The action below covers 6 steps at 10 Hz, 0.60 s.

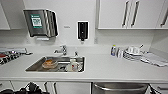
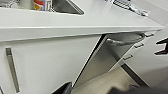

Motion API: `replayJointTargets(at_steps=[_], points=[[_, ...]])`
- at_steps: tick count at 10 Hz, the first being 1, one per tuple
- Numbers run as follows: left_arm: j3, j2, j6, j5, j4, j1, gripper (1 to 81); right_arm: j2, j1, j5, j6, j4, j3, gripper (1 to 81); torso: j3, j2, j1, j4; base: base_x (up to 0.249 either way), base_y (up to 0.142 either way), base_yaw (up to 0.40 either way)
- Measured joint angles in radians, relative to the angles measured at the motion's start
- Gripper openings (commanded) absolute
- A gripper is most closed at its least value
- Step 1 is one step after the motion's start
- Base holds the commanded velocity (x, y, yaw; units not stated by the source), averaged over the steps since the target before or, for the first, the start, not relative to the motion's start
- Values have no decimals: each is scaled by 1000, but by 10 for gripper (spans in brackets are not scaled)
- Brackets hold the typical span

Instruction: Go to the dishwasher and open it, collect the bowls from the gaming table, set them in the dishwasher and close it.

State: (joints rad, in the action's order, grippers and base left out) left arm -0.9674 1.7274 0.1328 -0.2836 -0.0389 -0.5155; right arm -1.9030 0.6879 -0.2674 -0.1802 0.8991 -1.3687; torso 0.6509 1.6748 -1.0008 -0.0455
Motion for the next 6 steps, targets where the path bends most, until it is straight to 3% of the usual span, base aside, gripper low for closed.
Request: replayJointTargets(at_steps=[3,6], points=[[-21,8,1,3,-3,19,811,-30,-87,-85,-259,7,-121,811,0,0,0,0,0,0,0],[-31,10,1,3,-3,19,811,-70,-142,-117,-399,-35,-186,811,0,0,0,0,0,0,0]])
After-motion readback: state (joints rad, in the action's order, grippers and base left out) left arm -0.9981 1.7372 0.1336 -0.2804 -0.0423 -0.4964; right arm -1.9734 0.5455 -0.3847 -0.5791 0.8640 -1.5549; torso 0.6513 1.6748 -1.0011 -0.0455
